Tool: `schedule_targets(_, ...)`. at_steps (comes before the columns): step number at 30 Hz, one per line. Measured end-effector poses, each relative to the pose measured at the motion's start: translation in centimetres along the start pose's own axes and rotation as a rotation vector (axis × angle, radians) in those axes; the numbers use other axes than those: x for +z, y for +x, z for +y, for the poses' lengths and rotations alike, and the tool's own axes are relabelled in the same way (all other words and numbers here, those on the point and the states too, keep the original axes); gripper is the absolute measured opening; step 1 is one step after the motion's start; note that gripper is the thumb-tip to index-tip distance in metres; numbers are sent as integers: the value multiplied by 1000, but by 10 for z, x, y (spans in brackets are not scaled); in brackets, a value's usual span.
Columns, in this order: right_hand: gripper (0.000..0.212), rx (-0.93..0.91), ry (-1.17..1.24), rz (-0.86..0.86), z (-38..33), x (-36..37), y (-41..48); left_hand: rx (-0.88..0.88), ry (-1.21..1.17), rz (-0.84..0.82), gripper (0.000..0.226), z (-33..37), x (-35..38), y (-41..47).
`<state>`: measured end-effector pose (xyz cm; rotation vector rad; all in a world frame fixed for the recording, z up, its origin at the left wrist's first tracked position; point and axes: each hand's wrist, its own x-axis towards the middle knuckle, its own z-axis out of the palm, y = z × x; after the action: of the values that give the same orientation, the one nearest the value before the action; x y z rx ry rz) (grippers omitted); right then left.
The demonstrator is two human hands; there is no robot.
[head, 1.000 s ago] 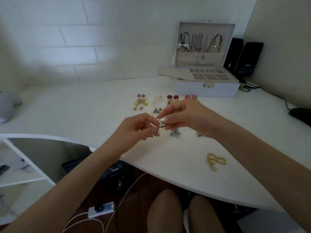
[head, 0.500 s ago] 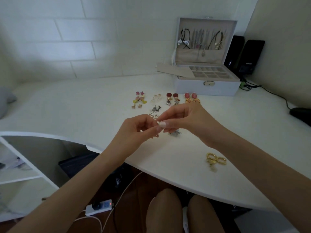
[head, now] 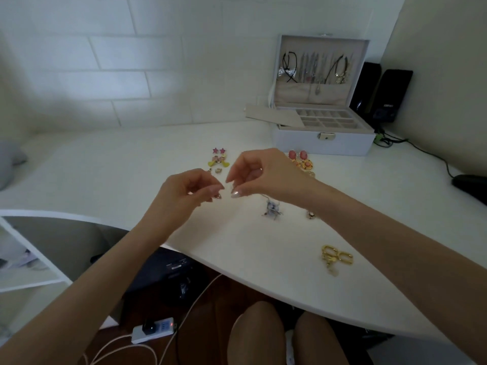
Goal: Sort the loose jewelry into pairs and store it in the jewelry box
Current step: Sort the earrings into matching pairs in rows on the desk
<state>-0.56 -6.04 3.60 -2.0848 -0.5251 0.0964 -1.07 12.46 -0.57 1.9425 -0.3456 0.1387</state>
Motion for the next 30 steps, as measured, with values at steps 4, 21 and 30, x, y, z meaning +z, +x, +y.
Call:
schedule_targets(4, 28, -13, -174, -8, 1, 17, 38, -15, 166, 102, 3, -20, -16, 21)
schedule_targets(21, 35, -85, -423, 39, 42, 47, 95, -36, 422, 6, 3, -51, -13, 64)
schedule_targets(30, 45, -129, -504, 44, 45, 43, 96, -44, 430, 69, 12, -56, -6, 75)
